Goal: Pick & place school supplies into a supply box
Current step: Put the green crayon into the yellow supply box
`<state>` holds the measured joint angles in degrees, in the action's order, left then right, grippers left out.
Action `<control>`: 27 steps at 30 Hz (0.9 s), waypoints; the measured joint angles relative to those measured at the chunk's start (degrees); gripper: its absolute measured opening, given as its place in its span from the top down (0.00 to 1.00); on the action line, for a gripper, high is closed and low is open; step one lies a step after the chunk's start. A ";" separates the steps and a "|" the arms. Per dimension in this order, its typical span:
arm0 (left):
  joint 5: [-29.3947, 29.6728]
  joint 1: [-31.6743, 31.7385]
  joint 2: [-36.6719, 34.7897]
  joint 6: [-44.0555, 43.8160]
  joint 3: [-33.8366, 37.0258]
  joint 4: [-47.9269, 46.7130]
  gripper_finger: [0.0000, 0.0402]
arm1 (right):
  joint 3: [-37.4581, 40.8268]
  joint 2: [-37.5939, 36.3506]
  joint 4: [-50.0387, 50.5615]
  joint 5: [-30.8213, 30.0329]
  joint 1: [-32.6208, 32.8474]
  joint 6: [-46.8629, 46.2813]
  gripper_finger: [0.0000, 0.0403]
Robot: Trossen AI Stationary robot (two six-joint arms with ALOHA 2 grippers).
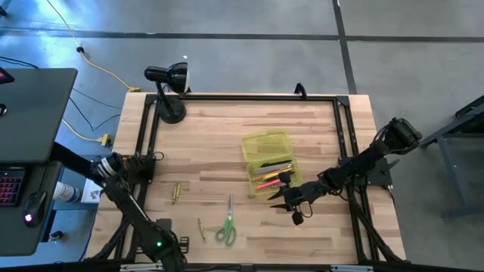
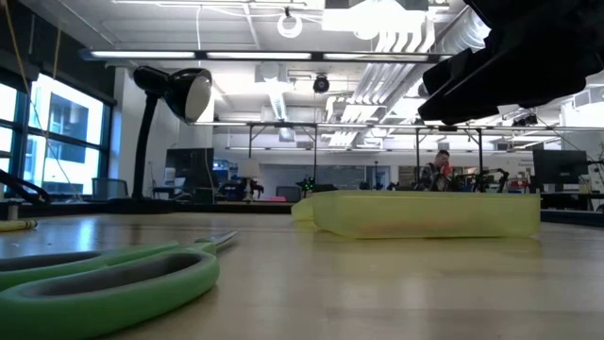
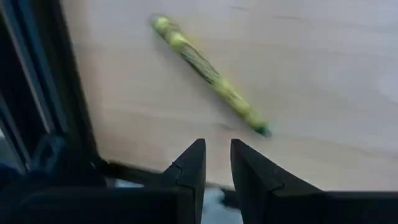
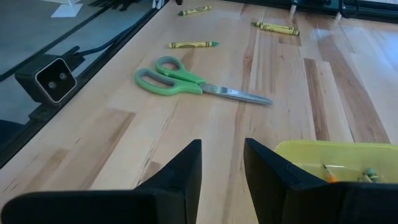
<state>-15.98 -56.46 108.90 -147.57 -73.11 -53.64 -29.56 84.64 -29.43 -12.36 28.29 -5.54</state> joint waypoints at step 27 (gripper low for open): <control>12.44 0.99 -0.42 31.69 -3.52 -14.17 0.74 | 0.00 0.00 0.02 0.79 0.00 0.46 0.76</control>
<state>-3.54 -55.46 108.49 -115.88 -76.63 -67.81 -29.56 84.64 -29.41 -11.57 28.29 -5.08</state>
